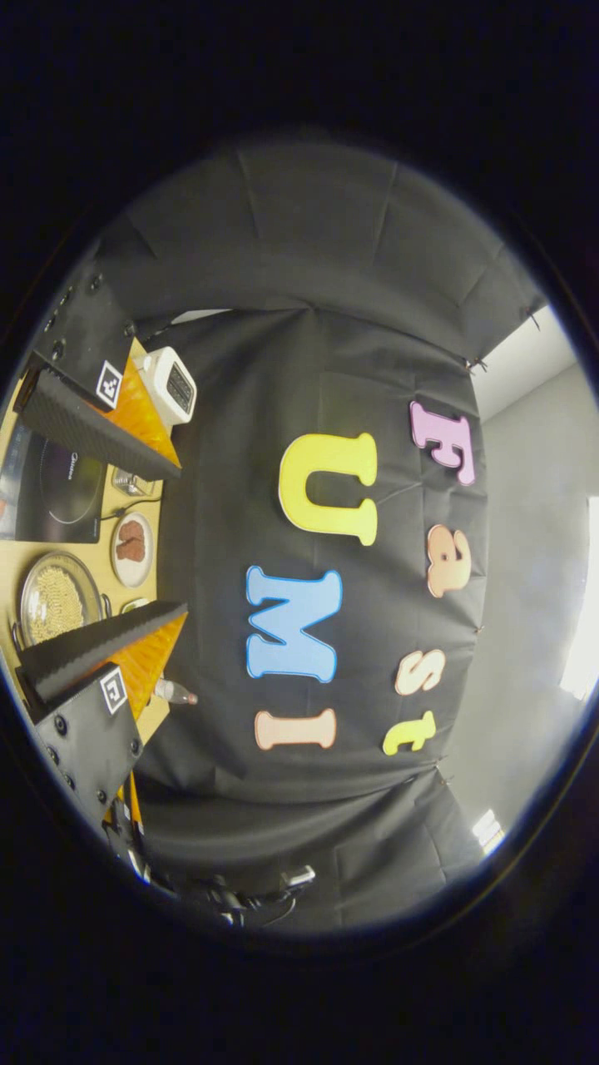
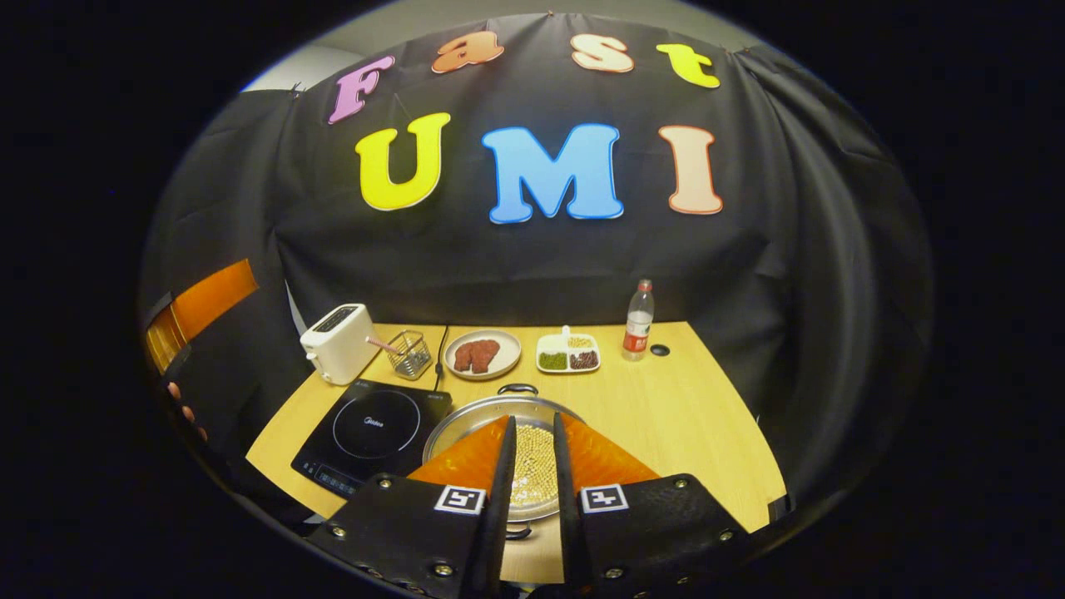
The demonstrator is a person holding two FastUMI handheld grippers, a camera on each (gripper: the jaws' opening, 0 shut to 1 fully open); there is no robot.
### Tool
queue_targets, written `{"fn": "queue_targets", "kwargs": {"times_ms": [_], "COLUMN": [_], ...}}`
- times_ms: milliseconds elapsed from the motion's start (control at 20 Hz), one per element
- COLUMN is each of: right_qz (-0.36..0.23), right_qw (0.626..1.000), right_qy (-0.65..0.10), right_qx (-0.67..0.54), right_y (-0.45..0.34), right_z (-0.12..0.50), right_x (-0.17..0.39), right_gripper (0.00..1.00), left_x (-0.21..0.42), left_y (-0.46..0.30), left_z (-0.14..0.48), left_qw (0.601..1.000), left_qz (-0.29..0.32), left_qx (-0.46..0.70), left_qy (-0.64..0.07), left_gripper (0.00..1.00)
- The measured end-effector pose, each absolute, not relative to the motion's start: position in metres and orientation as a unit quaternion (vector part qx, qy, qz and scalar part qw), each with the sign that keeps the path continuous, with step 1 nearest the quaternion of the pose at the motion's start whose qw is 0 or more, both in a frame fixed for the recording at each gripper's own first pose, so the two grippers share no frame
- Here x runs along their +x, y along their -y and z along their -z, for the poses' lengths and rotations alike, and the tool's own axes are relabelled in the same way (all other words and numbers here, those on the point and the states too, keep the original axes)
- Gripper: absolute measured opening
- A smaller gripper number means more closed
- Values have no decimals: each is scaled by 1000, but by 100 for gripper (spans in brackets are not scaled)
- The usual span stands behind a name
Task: First push the handle of the pot to place it horizontally, then grasp the pot with both hands and set it on the induction cooktop.
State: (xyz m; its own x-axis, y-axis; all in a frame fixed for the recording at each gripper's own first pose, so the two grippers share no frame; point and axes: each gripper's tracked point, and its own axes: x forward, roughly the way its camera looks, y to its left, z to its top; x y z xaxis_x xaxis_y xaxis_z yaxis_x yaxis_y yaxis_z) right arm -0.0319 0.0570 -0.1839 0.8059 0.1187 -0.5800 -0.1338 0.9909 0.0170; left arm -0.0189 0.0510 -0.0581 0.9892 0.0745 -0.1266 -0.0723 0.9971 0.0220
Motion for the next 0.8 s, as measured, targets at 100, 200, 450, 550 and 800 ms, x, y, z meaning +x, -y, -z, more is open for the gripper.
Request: {"fn": "queue_targets", "kwargs": {"times_ms": [100,200,450,550,800], "right_qz": [-79,-103,-167,-183,-193], "right_qw": [939,925,880,863,826], "right_qy": [-335,-366,-444,-471,-529], "right_qx": [-9,1,-6,-6,21], "right_y": [-62,-78,-108,-117,-135], "right_z": [191,216,266,283,318], "right_x": [-44,-48,-74,-84,-100], "right_gripper": [28,17,20,21,9], "left_x": [-24,-28,-36,-41,-54], "left_y": [-57,-64,-81,-88,-108], "left_z": [63,68,84,87,91], "left_qw": [997,996,993,992,989], "left_qz": [-44,-53,-73,-81,-103], "left_qx": [8,8,10,9,7], "left_qy": [-70,-76,-95,-100,-109], "left_gripper": [100,100,97,93,100]}}
